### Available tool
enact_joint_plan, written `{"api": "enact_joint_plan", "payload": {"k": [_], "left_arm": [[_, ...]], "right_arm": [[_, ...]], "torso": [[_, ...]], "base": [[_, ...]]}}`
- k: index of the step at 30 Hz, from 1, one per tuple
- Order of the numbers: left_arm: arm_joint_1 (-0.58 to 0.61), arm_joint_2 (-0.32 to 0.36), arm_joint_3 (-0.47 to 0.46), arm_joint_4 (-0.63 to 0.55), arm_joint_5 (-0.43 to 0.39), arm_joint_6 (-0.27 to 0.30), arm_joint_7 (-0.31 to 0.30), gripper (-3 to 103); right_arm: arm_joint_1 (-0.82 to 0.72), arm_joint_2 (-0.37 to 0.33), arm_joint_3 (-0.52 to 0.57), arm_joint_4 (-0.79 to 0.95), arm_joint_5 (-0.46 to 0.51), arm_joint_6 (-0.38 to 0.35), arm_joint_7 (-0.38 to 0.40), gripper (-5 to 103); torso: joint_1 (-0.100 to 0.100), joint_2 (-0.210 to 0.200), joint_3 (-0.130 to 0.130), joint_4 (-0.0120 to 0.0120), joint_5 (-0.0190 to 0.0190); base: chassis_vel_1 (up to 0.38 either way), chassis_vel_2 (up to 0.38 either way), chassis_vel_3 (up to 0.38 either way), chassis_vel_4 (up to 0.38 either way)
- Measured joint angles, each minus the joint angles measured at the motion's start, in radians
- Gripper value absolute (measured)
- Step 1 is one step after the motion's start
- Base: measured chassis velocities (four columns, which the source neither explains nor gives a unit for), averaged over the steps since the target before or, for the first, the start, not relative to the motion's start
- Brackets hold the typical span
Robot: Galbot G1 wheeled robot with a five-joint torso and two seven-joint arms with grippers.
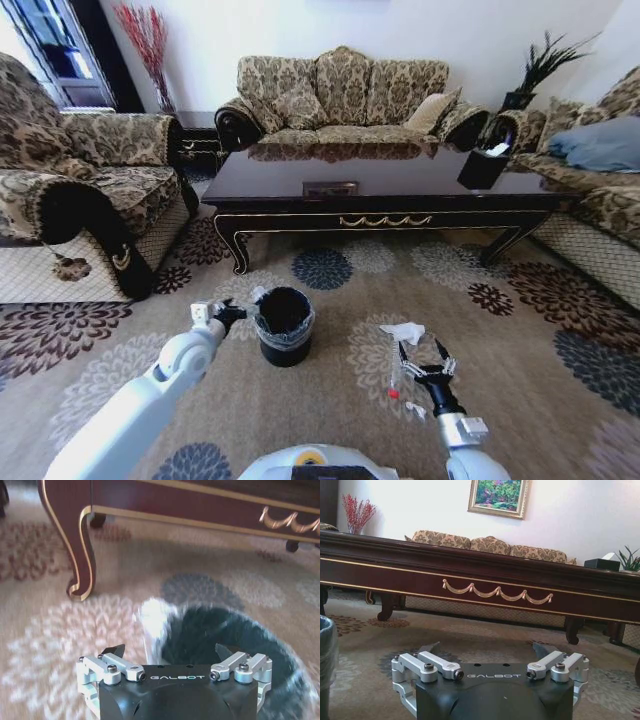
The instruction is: Move to the front of the table and pick up the trash from the floor, then place it into the trash bin.
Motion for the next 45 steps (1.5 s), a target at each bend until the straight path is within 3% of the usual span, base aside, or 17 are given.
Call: {"api": "enact_joint_plan", "payload": {"k": [7, 15, 19, 25, 28, 31, 35, 38, 41, 45], "left_arm": [[-0.014, -0.020, 0.008, 0.051, -0.037, 0.016, -0.012, 100], [-0.116, -0.068, 0.088, 0.141, -0.090, 0.036, -0.027, 99], [-0.154, -0.080, 0.111, 0.179, -0.162, 0.085, -0.066, 85], [-0.179, -0.090, 0.120, 0.207, -0.200, 0.109, -0.104, 76], [-0.187, -0.094, 0.124, 0.219, -0.219, 0.112, -0.124, 59], [-0.187, -0.092, 0.125, 0.222, -0.231, 0.119, -0.135, 54], [-0.181, -0.087, 0.119, 0.233, -0.235, 0.123, -0.139, 32], [-0.176, -0.084, 0.115, 0.236, -0.233, 0.128, -0.138, 27], [-0.173, -0.072, 0.111, 0.234, -0.225, 0.136, -0.143, 11], [-0.177, -0.051, 0.109, 0.223, -0.222, 0.153, -0.147, 3]], "right_arm": [[-0.010, 0.005, -0.005, -0.008, -0.009, 0.004, 0.004, 100], [-0.024, 0.014, -0.013, -0.003, -0.024, 0.007, 0.009, 100], [-0.044, 0.029, -0.015, -0.003, -0.041, 0.025, 0.008, 100], [-0.048, 0.020, -0.003, 0.002, -0.036, 0.029, 0.011, 100], [-0.039, 0.007, 0.006, 0.003, -0.018, 0.024, 0.024, 100], [-0.033, 0.001, 0.007, 0.000, -0.009, 0.018, 0.027, 100], [-0.020, -0.005, 0.008, -0.013, 0.008, 0.007, 0.032, 100], [-0.011, -0.009, 0.007, -0.025, 0.014, 0.002, 0.037, 100], [0.003, -0.016, 0.007, -0.047, 0.021, -0.010, 0.044, 100], [0.022, -0.030, 0.011, -0.083, 0.029, -0.032, 0.056, 100]], "torso": [[0.000, 0.000, 0.000, 0.0000, 0.0002], [0.000, 0.000, 0.000, -0.0003, 0.0000], [0.000, 0.000, 0.000, -0.0003, 0.0001], [0.000, 0.000, 0.000, -0.0001, 0.0000], [0.000, 0.000, 0.000, -0.0001, 0.0001], [0.000, 0.000, 0.000, 0.0001, 0.0001], [0.000, 0.000, 0.000, -0.0004, 0.0002], [0.000, 0.000, 0.000, -0.0003, -0.0002], [0.000, 0.000, 0.000, -0.0003, 0.0001], [0.000, 0.000, 0.000, 0.0001, 0.0000]], "base": [[0.000, 0.000, 0.000, 0.000], [0.000, 0.000, 0.000, 0.000], [0.000, 0.000, 0.000, 0.000], [0.000, 0.000, 0.000, 0.000], [0.000, 0.000, 0.000, 0.000], [0.000, 0.000, 0.000, 0.000], [0.000, 0.000, 0.000, 0.000], [0.000, 0.000, 0.000, 0.000], [0.000, 0.000, 0.000, 0.000], [0.000, 0.000, 0.000, 0.000]]}}
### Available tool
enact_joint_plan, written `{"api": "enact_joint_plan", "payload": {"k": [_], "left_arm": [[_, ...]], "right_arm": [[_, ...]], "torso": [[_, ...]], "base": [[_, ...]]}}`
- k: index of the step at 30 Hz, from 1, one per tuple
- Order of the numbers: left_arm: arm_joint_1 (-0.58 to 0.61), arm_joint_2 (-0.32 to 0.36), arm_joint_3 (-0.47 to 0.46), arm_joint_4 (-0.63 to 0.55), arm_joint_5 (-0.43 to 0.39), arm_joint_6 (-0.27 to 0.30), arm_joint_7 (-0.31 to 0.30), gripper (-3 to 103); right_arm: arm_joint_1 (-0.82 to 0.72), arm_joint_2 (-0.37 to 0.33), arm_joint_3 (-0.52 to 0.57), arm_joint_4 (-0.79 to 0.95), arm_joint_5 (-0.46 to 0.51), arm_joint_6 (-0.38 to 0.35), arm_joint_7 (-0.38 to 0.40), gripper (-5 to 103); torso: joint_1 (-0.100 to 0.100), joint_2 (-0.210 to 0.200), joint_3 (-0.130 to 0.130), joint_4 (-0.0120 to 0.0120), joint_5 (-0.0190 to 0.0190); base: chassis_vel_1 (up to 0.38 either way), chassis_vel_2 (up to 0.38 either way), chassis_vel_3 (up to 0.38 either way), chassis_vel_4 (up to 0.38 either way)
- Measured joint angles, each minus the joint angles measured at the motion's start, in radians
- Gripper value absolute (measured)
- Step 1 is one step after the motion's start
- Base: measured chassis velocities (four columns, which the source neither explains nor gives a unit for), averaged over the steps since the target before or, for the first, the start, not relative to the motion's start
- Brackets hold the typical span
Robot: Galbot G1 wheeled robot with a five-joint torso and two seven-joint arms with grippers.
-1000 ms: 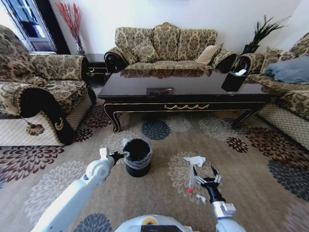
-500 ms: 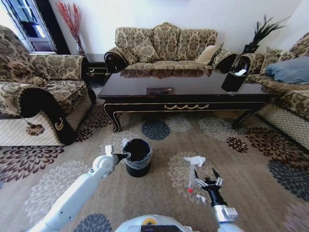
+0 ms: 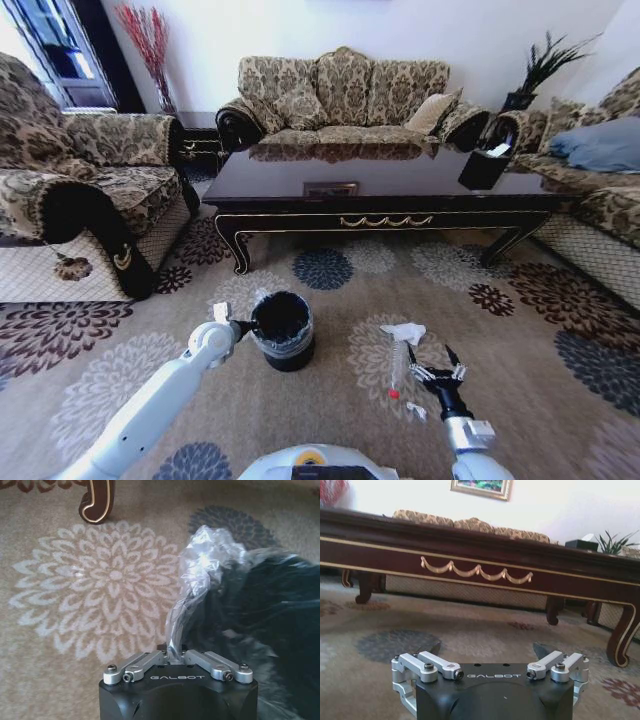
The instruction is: Move to the front of the table and pick up the trash from the floor, then place it into the trash bin.
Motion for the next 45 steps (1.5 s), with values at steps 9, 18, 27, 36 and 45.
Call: {"api": "enact_joint_plan", "payload": {"k": [9, 18, 27, 36, 45], "left_arm": [[-0.053, 0.091, 0.007, -0.065, -0.004, 0.033, -0.005, 0], [-0.095, 0.128, 0.069, -0.120, -0.024, 0.052, -0.010, 0], [-0.094, 0.119, 0.102, -0.171, -0.036, 0.062, -0.022, 0], [-0.090, 0.146, 0.094, -0.187, -0.063, 0.069, -0.045, 0], [-0.066, 0.191, 0.074, -0.230, -0.083, 0.075, -0.061, 0]], "right_arm": [[0.017, -0.057, 0.014, -0.119, -0.038, -0.043, 0.028, 100], [0.018, -0.137, -0.050, -0.247, -0.063, -0.056, 0.028, 100], [0.004, -0.294, -0.147, -0.335, -0.078, -0.046, 0.023, 100], [0.038, -0.349, -0.244, -0.434, -0.029, -0.030, -0.015, 100], [0.107, -0.383, -0.343, -0.518, 0.092, -0.029, -0.055, 100]], "torso": [[0.000, 0.000, 0.000, -0.0003, 0.0001], [0.000, 0.000, 0.000, -0.0005, 0.0001], [0.000, 0.000, 0.000, -0.0003, 0.0001], [0.000, 0.000, 0.000, -0.0003, 0.0001], [0.000, 0.000, 0.000, -0.0003, 0.0000]], "base": [[0.000, 0.000, 0.000, 0.000], [0.000, 0.000, 0.000, 0.000], [0.000, 0.000, 0.000, 0.000], [0.000, 0.000, 0.000, 0.000], [0.000, 0.000, 0.000, 0.000]]}}
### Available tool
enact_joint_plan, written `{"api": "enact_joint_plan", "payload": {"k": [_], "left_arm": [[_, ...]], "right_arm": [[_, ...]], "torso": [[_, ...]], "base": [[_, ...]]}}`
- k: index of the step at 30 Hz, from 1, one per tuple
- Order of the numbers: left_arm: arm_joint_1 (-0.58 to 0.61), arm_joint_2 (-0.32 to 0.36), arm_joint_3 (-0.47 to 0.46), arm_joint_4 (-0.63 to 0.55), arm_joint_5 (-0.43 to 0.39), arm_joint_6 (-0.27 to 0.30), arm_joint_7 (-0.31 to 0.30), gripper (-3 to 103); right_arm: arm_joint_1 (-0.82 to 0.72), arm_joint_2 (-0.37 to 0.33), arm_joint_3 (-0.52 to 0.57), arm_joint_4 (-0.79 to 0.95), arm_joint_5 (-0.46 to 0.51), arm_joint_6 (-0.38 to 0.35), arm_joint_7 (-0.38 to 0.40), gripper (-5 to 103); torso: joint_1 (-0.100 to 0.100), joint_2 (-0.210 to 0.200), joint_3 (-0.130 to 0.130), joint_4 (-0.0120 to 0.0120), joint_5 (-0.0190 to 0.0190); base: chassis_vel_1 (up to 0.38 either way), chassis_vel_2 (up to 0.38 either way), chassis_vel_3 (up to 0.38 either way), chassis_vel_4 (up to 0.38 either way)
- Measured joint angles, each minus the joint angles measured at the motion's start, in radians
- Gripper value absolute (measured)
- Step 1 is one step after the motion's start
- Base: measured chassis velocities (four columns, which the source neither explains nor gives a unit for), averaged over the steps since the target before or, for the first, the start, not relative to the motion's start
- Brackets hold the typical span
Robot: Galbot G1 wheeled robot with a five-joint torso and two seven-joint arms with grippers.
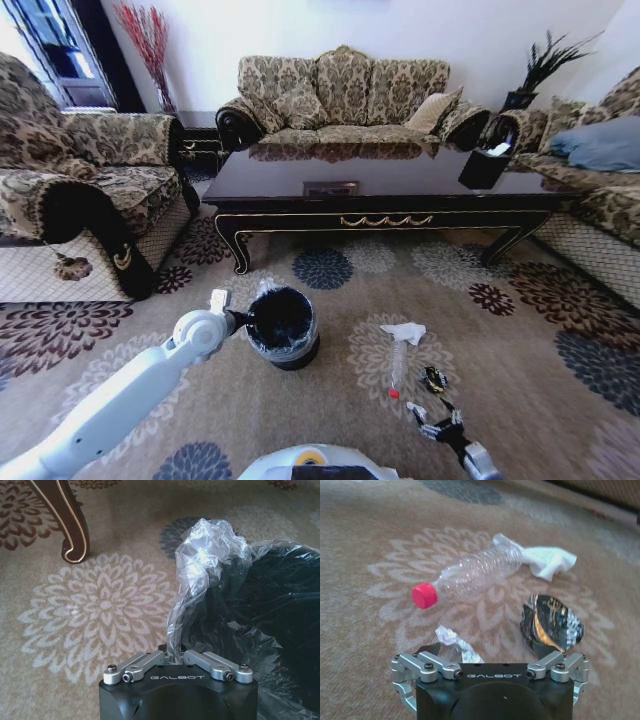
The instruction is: Move to the front of the table and pick up the trash from the floor, then place it into the trash bin.
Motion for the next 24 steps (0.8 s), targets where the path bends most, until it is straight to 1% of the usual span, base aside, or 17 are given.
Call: {"api": "enact_joint_plan", "payload": {"k": [1, 2, 3, 4, 6, 7, 8, 9, 11, 12, 14, 15, 18, 20, 23, 24], "left_arm": [[0.007, 0.006, -0.002, -0.008, -0.001, 0.000, -0.002, 0], [0.013, 0.010, -0.003, -0.015, -0.003, 0.001, -0.007, 0], [0.017, 0.015, -0.005, -0.022, -0.004, 0.001, -0.013, 0], [0.017, 0.015, -0.005, -0.022, -0.004, 0.001, -0.013, 0], [0.023, 0.022, -0.007, -0.032, -0.007, 0.001, -0.022, 0], [0.026, 0.025, -0.009, -0.037, -0.009, 0.001, -0.028, 0], [0.029, 0.027, -0.011, -0.041, -0.012, 0.000, -0.031, 0], [0.029, 0.027, -0.011, -0.041, -0.012, 0.000, -0.031, 0], [0.037, 0.033, -0.023, -0.051, -0.020, 0.001, -0.034, 0], [0.040, 0.035, -0.027, -0.055, -0.023, 0.001, -0.035, 0], [0.051, 0.041, -0.040, -0.061, -0.029, 0.000, -0.038, 0], [0.051, 0.041, -0.040, -0.061, -0.029, 0.000, -0.038, 0], [0.071, 0.047, -0.051, -0.067, -0.031, 0.001, -0.040, 0], [0.079, 0.051, -0.053, -0.069, -0.031, 0.001, -0.040, 0], [0.097, 0.056, -0.057, -0.074, -0.028, 0.001, -0.038, 0], [0.097, 0.056, -0.057, -0.074, -0.028, 0.001, -0.038, 0]], "right_arm": [[0.012, -0.003, -0.013, -0.015, 0.017, -0.001, -0.006, 100], [0.019, -0.005, -0.021, -0.023, 0.026, -0.001, -0.010, 103], [0.027, -0.008, -0.030, -0.028, 0.038, -0.001, -0.013, 99], [0.027, -0.008, -0.030, -0.028, 0.038, -0.001, -0.013, 99], [0.038, -0.012, -0.045, -0.035, 0.056, -0.004, -0.020, 89], [0.044, -0.014, -0.052, -0.040, 0.064, -0.005, -0.023, 89], [0.046, -0.015, -0.055, -0.043, 0.068, -0.005, -0.024, 84], [0.046, -0.015, -0.055, -0.043, 0.068, -0.005, -0.024, 84], [0.045, -0.016, -0.063, -0.046, 0.072, -0.006, -0.025, 73], [0.043, -0.015, -0.065, -0.046, 0.074, -0.006, -0.023, 73], [0.035, -0.012, -0.074, -0.049, 0.078, -0.004, -0.019, 62], [0.035, -0.012, -0.074, -0.049, 0.078, -0.004, -0.019, 62], [0.034, -0.005, -0.076, -0.053, 0.081, -0.002, -0.012, 46], [0.033, -0.003, -0.076, -0.052, 0.081, -0.001, -0.009, 46], [0.027, 0.001, -0.069, -0.045, 0.082, -0.002, 0.000, 28], [0.027, 0.001, -0.069, -0.045, 0.082, -0.002, 0.000, 28]], "torso": [[0.000, 0.000, 0.000, 0.0000, -0.0001], [0.000, 0.000, 0.000, 0.0000, -0.0002], [0.000, 0.000, 0.000, 0.0000, 0.0000], [0.000, 0.000, 0.000, 0.0000, 0.0000], [0.000, 0.000, 0.000, 0.0000, 0.0000], [0.000, 0.000, 0.000, 0.0000, -0.0001], [0.000, 0.000, 0.000, 0.0000, -0.0001], [0.000, 0.000, 0.000, 0.0000, -0.0001], [0.000, 0.000, 0.000, -0.0001, 0.0000], [0.000, 0.000, 0.000, 0.0000, 0.0000], [0.000, 0.000, 0.000, -0.0003, -0.0002], [0.000, 0.000, 0.000, -0.0003, -0.0002], [0.000, 0.000, 0.000, 0.0000, 0.0000], [0.000, 0.000, 0.000, 0.0002, 0.0001], [0.000, 0.000, 0.000, 0.0003, 0.0007], [0.000, 0.000, 0.000, 0.0003, 0.0007]], "base": [[0.000, 0.000, 0.000, 0.000], [0.000, 0.000, 0.000, 0.000], [0.000, 0.000, 0.000, 0.000], [0.000, 0.000, 0.000, 0.000], [0.000, 0.000, 0.000, 0.000], [0.000, 0.000, 0.000, 0.000], [0.000, 0.000, 0.000, 0.000], [0.000, 0.000, 0.000, 0.000], [0.000, 0.000, 0.000, 0.000], [0.000, 0.000, 0.000, 0.000], [0.000, 0.000, 0.000, 0.000], [0.000, 0.000, 0.000, 0.000], [0.000, 0.000, 0.000, 0.000], [0.000, 0.000, 0.000, 0.000], [0.000, 0.000, 0.000, 0.000], [0.000, 0.000, 0.000, 0.000]]}}
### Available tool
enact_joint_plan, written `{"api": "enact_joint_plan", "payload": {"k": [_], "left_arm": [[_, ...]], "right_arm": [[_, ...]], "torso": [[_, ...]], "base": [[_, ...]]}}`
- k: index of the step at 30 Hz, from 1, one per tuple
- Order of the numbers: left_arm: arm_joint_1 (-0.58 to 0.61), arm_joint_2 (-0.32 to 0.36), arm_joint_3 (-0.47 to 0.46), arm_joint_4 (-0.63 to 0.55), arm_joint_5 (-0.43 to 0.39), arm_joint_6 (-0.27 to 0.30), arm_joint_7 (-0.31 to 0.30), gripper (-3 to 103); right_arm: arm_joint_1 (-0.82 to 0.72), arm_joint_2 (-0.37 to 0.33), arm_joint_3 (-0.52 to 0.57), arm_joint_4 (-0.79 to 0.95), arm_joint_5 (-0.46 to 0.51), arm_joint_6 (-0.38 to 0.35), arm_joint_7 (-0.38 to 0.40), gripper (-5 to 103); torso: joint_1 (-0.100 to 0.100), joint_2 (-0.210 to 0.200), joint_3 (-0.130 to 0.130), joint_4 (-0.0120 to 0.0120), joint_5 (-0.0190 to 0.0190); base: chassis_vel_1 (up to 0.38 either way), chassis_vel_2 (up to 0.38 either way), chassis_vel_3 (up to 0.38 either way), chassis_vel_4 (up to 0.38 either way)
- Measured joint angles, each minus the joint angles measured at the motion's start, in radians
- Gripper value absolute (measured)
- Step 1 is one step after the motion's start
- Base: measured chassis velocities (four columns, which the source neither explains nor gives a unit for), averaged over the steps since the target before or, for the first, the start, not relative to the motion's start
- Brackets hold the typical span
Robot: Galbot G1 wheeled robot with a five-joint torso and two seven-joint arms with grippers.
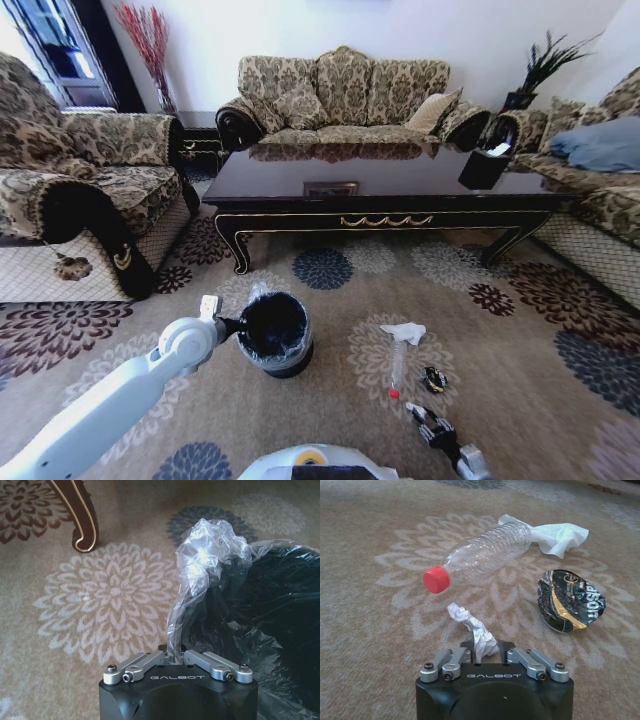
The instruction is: Move to the front of the table and pick up the trash from the floor, then place it into the trash bin.
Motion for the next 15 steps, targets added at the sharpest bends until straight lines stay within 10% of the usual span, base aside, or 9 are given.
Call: {"api": "enact_joint_plan", "payload": {"k": [8, 15], "left_arm": [[-0.009, -0.008, 0.029, -0.008, 0.008, 0.000, -0.002, 0], [-0.144, -0.043, 0.159, 0.010, -0.015, 0.000, -0.023, 0]], "right_arm": [[-0.026, -0.007, 0.047, 0.041, 0.015, -0.003, 0.013, 1], [-0.159, -0.044, 0.170, 0.242, 0.059, -0.023, 0.013, 0]], "torso": [[0.000, 0.000, 0.000, 0.0003, -0.0007], [0.000, 0.000, 0.000, -0.0006, -0.0006]], "base": [[0.000, 0.000, 0.000, 0.000], [0.000, 0.000, 0.000, 0.000]]}}
